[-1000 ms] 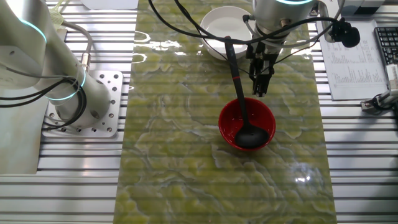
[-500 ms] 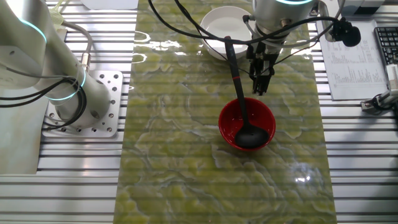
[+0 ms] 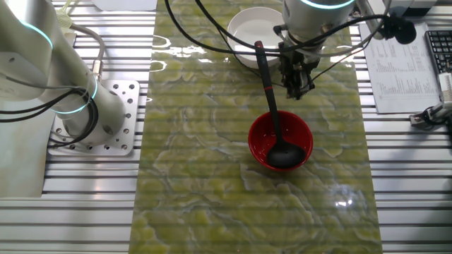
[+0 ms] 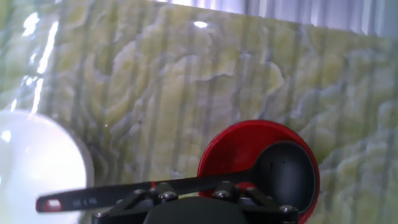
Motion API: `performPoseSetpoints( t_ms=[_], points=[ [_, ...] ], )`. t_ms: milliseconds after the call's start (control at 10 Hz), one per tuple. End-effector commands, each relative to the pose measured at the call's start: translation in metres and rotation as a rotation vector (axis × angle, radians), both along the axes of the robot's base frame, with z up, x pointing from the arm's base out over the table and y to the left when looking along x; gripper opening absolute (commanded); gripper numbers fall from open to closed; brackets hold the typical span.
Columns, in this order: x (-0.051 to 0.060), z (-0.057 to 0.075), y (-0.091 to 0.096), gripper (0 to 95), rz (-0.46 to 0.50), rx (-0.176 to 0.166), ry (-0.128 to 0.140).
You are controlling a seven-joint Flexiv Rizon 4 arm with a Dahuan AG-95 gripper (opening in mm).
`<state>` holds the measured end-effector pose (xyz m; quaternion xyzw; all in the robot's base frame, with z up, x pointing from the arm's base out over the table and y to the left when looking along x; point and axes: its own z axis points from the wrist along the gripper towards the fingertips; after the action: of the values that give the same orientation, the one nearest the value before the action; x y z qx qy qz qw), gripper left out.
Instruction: Scoop water with a large spoon from one bowl to another
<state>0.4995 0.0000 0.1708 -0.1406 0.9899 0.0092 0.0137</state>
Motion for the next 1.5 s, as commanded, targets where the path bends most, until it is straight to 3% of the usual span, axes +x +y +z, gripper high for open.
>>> performPoseSetpoints(
  t_ms=[100,1500],
  points=[
    [0.0001,0.0001,0.0003,0.0,0.031,-0.026,-0.005],
    [-0.0043,-0.0013,-0.001,0.0,0.23,-0.028,-0.018]
  ],
)
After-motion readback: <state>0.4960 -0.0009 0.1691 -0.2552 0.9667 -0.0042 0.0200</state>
